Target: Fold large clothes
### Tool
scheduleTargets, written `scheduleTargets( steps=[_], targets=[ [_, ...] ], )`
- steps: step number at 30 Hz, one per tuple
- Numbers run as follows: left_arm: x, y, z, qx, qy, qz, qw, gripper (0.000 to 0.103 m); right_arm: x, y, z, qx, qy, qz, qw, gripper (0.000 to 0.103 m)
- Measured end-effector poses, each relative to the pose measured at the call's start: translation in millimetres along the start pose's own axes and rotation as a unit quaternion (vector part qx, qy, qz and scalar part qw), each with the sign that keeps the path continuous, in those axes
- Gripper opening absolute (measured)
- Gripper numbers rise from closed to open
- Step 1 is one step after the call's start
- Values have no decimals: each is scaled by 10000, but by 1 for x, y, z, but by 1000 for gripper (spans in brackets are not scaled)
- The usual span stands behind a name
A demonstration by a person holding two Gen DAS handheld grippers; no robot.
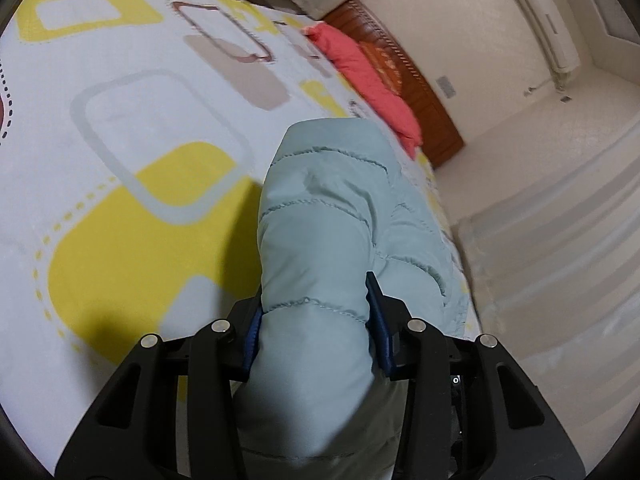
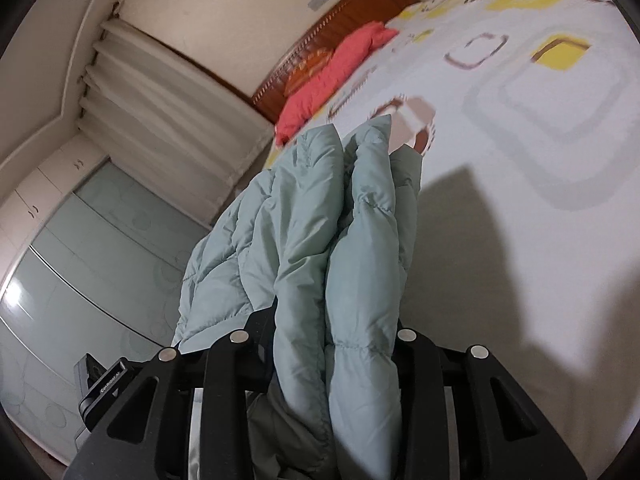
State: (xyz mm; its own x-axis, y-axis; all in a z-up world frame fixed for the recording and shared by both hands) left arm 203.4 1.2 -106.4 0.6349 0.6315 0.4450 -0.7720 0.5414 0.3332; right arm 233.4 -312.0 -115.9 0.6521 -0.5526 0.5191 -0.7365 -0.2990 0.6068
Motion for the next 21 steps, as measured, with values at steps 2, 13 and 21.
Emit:
scheduleTargets(
  steps=[2, 13, 21],
  targets=[
    [2, -8, -21, 187, 156, -76, 9997, 42, -6, -21, 0, -129, 44, -204, 9997, 34],
    [2, -3, -45, 52, 370, -173, 9992, 57, -12, -27, 8, -177, -15, -463, 9988, 53],
    [27, 3, -46, 54, 525, -110, 9985, 72, 20, -14, 23, -290, -333, -323, 9985, 71]
  ],
)
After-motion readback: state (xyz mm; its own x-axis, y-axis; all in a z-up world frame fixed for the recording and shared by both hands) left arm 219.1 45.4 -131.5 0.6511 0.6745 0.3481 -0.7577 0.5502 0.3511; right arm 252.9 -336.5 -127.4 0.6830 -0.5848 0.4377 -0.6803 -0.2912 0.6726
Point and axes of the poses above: each gripper's, at about its wrist camera, not at the fingertips, and y roughly against the way its jaws point, z to its right, x to its top, the point moved 1 cm from there along -y, roughly the way its jaws point, and after that the axes turned 15 degrees about -x, right-handed, at the moved point
